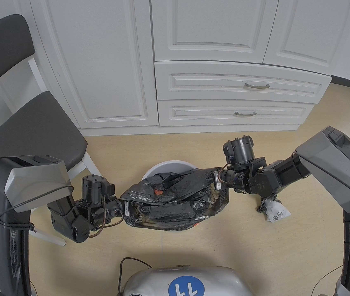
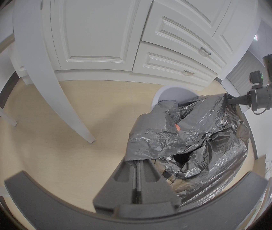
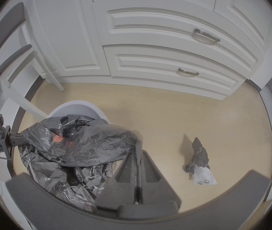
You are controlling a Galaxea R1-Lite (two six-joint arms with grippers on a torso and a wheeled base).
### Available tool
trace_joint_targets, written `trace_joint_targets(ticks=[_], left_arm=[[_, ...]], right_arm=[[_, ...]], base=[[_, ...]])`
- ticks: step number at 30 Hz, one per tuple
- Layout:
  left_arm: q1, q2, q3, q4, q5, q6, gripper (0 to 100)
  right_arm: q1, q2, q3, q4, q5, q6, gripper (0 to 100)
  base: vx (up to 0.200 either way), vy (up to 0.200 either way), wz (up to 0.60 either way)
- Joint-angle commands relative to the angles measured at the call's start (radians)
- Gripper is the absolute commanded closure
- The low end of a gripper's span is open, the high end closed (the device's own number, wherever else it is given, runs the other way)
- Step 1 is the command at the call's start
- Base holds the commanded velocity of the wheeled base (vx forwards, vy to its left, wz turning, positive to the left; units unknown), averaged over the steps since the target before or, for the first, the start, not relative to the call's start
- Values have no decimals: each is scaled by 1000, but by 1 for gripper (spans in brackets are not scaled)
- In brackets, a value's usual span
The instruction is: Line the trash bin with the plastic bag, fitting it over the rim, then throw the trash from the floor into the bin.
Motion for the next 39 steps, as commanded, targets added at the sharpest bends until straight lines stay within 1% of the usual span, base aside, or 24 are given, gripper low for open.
trace_joint_targets(ticks=[1,4,8,17,23,24,30,31,32,33,34,39], left_arm=[[10,5,-6,0,-2,0,100],[10,11,-8,2,-4,0,100],[18,12,-8,2,-8,0,100],[26,12,-17,2,-8,0,100],[24,8,-14,-11,-10,-2,100],[24,8,-14,-12,-10,-2,100],[3,-6,-9,-14,-10,-28,100],[3,-6,-9,-14,-10,-34,100],[3,-6,-11,-14,-10,-35,100],[3,-7,-14,-15,-10,-40,100],[1,-7,-14,-18,-10,-42,100],[-2,-6,-9,-57,-8,-42,100]], right_arm=[[-7,12,13,-9,-1,10,100],[-15,24,30,-34,-1,41,100],[-27,35,45,-41,-1,58,100],[-42,36,53,-44,1,59,100],[-36,26,70,-86,3,58,100],[-36,24,71,-86,3,58,0],[5,-91,159,-80,15,21,0],[8,-122,178,-80,23,-13,0],[10,-129,183,-80,26,-22,0],[11,-163,209,-84,44,-73,0],[16,-180,218,-87,56,-105,0],[93,-162,209,-144,62,-140,0]], base=[[0,0,0],[0,0,0],[0,0,0],[0,0,0],[0,0,0],[0,0,0],[0,0,0],[0,0,0],[0,0,0],[0,0,0],[0,0,0],[0,0,0]])
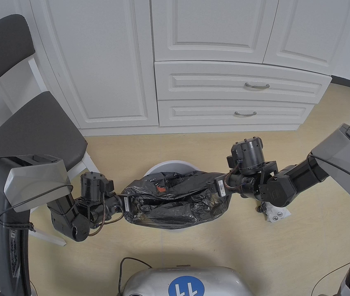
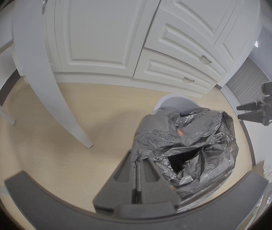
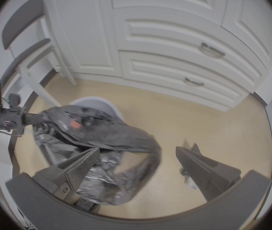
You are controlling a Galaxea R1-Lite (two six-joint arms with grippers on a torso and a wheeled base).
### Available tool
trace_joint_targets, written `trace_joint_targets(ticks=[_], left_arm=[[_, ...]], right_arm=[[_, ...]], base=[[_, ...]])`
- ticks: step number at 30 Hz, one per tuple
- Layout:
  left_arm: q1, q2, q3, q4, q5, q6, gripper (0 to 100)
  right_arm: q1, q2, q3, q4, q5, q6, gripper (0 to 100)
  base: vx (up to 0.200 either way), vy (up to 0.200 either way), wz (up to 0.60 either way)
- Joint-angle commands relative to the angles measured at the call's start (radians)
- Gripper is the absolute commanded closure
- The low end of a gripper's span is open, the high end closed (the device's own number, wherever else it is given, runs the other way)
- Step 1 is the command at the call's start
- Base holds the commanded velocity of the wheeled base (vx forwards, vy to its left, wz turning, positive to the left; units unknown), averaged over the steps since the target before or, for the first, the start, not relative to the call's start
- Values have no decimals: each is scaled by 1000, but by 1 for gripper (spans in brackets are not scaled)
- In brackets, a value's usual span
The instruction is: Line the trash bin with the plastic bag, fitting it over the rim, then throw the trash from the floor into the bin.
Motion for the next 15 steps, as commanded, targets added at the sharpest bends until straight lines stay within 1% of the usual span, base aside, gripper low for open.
trace_joint_targets(ticks=[1,4,7,8,10,11,12,14,15], left_arm=[[-4,-5,2,-19,1,-3,100],[-4,-8,3,-21,1,-3,100],[-4,-9,2,-19,-1,-5,100],[-4,-9,2,-19,-1,-8,100],[-4,-9,-1,-19,1,-14,100],[-3,-8,-3,-19,-1,-17,100],[-3,-8,-4,-19,-1,-17,100],[-3,-8,-4,-21,-1,-17,100],[-3,-9,-3,-21,-1,-17,100]], right_arm=[[74,-10,2,-56,8,-28,0],[97,45,-24,-99,9,-94,0],[109,102,-45,-116,22,-224,0],[109,117,-47,-117,40,-278,0],[109,132,-50,-117,77,-345,0],[106,146,-53,-119,109,-405,0],[103,158,-59,-117,124,-449,0],[96,189,-87,-117,129,-509,0],[96,206,-102,-117,129,-523,0]], base=[[0,0,0],[0,0,0],[0,0,0],[0,0,0],[0,0,0],[0,0,0],[0,0,0],[0,0,0],[0,0,0]])
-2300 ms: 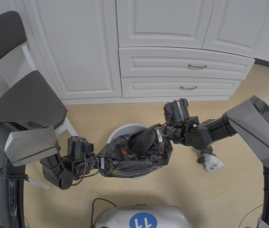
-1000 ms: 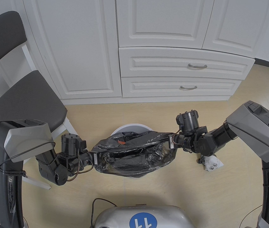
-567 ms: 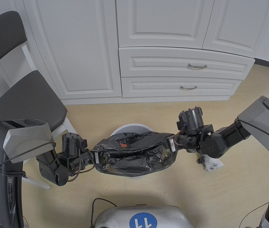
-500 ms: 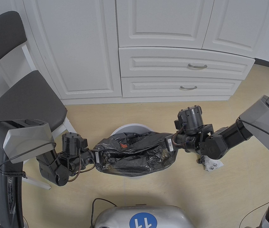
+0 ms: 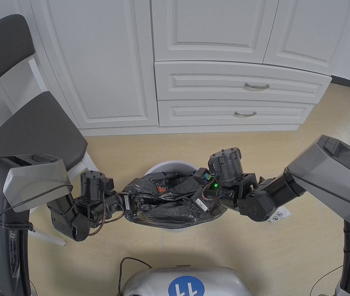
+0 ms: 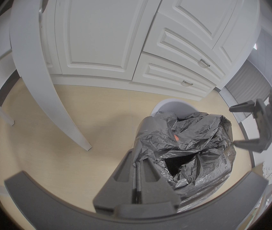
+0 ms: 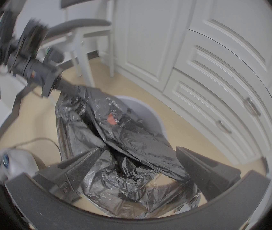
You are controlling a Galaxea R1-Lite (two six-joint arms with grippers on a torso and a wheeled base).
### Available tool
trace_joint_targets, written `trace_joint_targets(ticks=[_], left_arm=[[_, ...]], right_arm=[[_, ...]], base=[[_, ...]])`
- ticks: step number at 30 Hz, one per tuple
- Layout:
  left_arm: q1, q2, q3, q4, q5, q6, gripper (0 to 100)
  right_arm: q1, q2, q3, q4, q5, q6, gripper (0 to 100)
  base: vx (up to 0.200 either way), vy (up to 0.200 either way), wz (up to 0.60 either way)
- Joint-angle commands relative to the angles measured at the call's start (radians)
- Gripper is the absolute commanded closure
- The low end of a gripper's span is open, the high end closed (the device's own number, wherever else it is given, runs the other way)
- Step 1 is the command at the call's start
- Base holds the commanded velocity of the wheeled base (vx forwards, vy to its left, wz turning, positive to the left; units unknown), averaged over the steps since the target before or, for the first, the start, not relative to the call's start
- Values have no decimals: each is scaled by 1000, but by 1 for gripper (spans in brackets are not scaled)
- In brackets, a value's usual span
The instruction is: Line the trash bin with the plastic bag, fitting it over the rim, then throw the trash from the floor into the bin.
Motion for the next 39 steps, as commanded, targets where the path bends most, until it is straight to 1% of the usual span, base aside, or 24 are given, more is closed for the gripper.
trace_joint_targets(ticks=[1,3,4,11,20,26,29,32,37,39], left_arm=[[1,-2,-3,-2,-1,-5,100],[1,-2,-3,-2,-1,-5,100],[0,-4,0,-2,1,-5,100],[1,-2,0,-2,-1,-5,100],[1,1,-1,-2,1,-5,100],[1,-1,0,-2,-1,-5,100],[1,-1,0,-2,1,-5,100],[0,-1,-1,-4,1,-5,100],[1,1,0,-21,1,-5,100],[0,4,2,-30,1,-5,100]], right_arm=[[-6,121,-67,-6,38,-88,0],[-6,121,-67,-6,38,-88,0],[-6,164,-111,-6,38,-88,0],[-4,220,-160,-6,37,-83,0],[45,174,-116,-29,38,-58,0],[57,205,-91,-29,35,-52,0],[59,226,-103,-29,32,-52,0],[46,260,-153,-29,28,-52,0],[40,291,-217,-31,-12,3,0],[40,291,-229,-31,-14,11,0]], base=[[0,0,0],[0,0,0],[0,0,0],[0,0,0],[0,0,0],[0,0,0],[0,0,0],[0,0,0],[0,0,0],[0,0,0]])
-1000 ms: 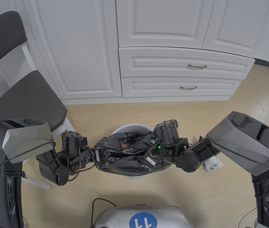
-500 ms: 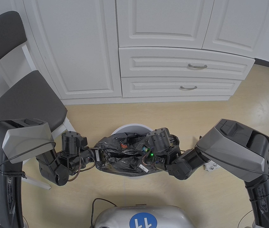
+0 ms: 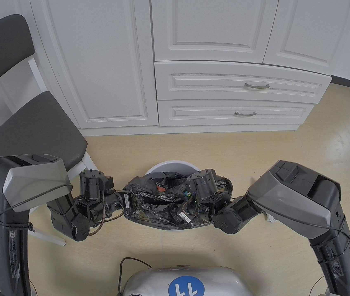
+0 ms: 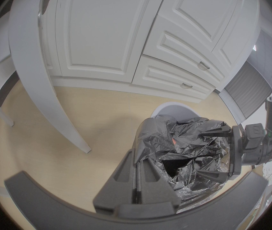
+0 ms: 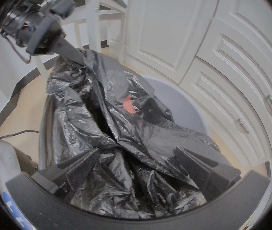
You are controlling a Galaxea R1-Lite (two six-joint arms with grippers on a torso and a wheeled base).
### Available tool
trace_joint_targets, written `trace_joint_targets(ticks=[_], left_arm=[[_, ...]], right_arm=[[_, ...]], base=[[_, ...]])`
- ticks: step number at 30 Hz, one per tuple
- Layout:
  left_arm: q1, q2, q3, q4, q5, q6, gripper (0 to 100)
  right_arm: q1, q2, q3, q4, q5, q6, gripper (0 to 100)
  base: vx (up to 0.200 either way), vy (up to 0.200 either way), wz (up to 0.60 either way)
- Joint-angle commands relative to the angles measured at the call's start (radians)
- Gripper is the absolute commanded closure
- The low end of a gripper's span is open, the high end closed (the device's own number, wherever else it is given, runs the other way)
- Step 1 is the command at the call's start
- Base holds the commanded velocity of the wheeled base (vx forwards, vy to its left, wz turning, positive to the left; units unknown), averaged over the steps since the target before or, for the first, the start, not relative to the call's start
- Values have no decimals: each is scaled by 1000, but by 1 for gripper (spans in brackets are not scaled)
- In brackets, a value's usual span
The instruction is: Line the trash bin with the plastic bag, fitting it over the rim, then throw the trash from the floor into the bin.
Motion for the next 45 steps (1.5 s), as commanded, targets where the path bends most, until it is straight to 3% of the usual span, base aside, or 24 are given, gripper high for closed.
trace_joint_targets(ticks=[1,7,8,22,28,34,35,45], left_arm=[[-1,4,2,-7,2,0,100],[-1,4,4,-9,2,0,100],[-1,4,4,-9,2,1,100],[-1,9,2,-9,0,0,100],[-4,10,-6,-16,5,-2,100],[-4,15,-6,-24,6,-8,100],[-4,15,-6,-24,6,-8,100],[-4,18,-4,-24,6,-6,100]], right_arm=[[-1,27,-42,0,-6,9,0],[-16,49,-93,0,-12,9,0],[-16,49,-94,0,-12,9,100],[-24,-20,-121,0,-20,41,100],[-33,-33,-185,3,-51,105,100],[-27,-56,-75,16,-43,92,100],[-24,-54,-56,18,-43,65,0],[-4,-20,-55,18,-41,47,0]], base=[[0,0,0],[0,0,0],[0,0,0],[0,0,0],[0,0,0],[0,0,0],[0,0,0],[0,0,0]])
